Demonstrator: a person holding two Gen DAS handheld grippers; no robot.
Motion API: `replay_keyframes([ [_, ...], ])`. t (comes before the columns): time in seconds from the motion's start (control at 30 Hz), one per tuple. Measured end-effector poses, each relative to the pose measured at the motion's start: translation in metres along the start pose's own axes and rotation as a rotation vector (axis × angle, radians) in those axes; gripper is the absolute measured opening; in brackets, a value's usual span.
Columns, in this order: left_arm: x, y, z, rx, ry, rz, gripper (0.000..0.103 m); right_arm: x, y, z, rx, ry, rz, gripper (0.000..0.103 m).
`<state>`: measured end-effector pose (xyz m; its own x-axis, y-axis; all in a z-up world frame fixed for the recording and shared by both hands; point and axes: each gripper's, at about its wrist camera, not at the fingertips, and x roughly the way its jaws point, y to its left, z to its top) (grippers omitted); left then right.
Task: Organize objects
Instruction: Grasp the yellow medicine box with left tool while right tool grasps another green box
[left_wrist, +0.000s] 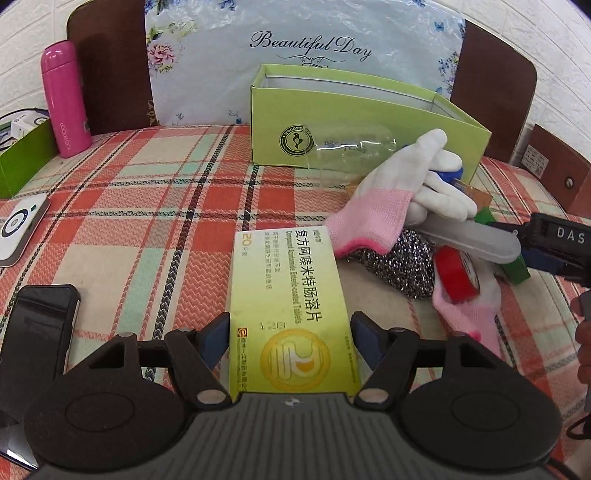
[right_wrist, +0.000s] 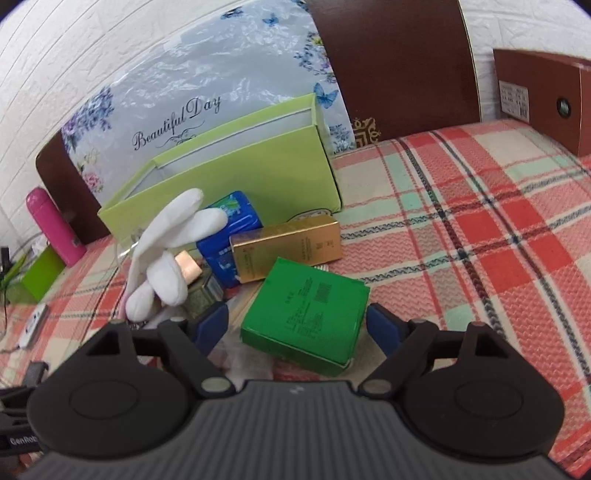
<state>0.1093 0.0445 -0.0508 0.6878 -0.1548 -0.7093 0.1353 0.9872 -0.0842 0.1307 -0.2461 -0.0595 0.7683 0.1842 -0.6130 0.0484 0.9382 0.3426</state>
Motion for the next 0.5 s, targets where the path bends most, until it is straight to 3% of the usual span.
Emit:
replay_keyframes([
  [0.03,0.001,0.0,0.001,-0.005,-0.002,-0.001,0.074,0.002,0.0,0.0,0.004,0.003,-0.002,0.082],
  [0.1,0.003,0.001,0.002,-0.016,-0.004,0.0,0.074,0.005,0.002,-0.001,-0.033,0.009,-0.014,0.067],
  [0.13,0.004,0.001,0.002,-0.022,-0.001,0.002,0.074,0.004,0.002,-0.002,-0.058,0.007,-0.007,0.064],
  [0.37,0.007,-0.001,0.003,-0.028,0.002,0.007,0.074,-0.028,0.003,-0.02,-0.315,-0.027,-0.039,0.063],
  [0.5,0.001,-0.003,0.0,-0.014,0.013,-0.037,0.071,-0.051,-0.005,-0.039,-0.443,-0.024,-0.099,0.063],
])
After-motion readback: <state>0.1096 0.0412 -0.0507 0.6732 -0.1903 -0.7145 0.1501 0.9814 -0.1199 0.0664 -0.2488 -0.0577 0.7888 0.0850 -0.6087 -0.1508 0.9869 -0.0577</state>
